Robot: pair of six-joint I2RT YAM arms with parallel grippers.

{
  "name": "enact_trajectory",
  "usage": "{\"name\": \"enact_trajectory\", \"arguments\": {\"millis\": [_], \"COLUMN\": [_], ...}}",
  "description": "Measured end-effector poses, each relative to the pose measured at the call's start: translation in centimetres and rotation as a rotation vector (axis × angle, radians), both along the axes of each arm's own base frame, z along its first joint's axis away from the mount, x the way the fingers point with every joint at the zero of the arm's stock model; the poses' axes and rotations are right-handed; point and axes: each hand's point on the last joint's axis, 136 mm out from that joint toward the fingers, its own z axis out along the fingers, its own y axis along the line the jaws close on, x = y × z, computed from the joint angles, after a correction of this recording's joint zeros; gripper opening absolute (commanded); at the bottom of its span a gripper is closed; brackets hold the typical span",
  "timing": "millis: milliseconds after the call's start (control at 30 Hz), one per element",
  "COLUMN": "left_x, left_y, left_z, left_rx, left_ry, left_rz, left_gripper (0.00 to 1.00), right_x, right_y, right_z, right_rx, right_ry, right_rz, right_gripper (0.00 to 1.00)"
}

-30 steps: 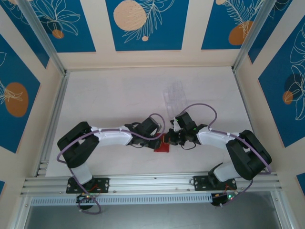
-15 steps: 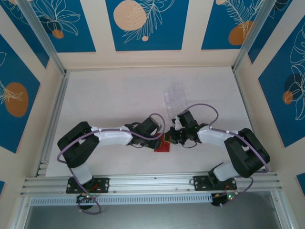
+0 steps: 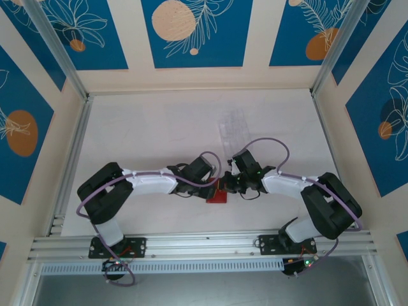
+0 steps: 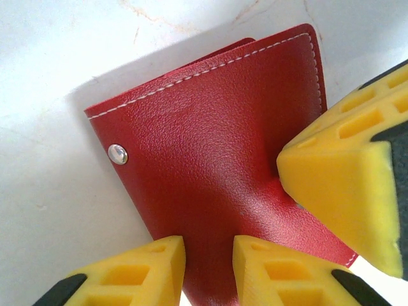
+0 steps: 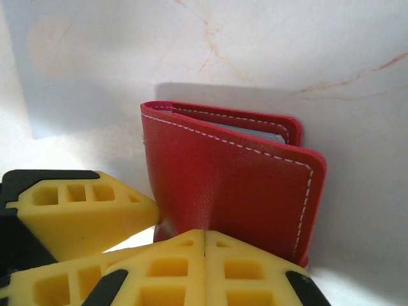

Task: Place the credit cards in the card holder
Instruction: Close the button on the card holder.

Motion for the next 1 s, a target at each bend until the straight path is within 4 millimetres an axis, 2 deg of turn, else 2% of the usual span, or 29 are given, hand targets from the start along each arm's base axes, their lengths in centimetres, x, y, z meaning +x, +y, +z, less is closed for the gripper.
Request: {"name": "enact_trajectory", "arguments": {"millis": [233,633,867,1000], "left_x": [0.0,0.2,0.2,0.5], "left_y": [0.0,-0.5,-0.6,-1.1], "left_z": [0.0,0.0,0.0,0.0], "left_rx": [0.004,-0.003,0.003,-0.015], "left_ry": [0.003,0.009,0.014,0.007], "left_rz": [0.001,-0.001,-0.002,-0.003], "left_gripper": [0.27,0.27,0.27,0.27], "right_x": [-0.1,-0.5,-0.4,-0.2], "right_y": [-0.1,-0.8,-0.9,-2.2], "right_z": [0.1,0.0,0.2,1.0], "right_rx": [-0.069,-0.079,-0.076,-0.058], "right_ry": [-0.083,-0.275,-0.295,-0.253], "right_rz": [-0.005,-0.069,-0.076,-0.109], "right_gripper": [0.00,0.00,0.00,0.00]}}
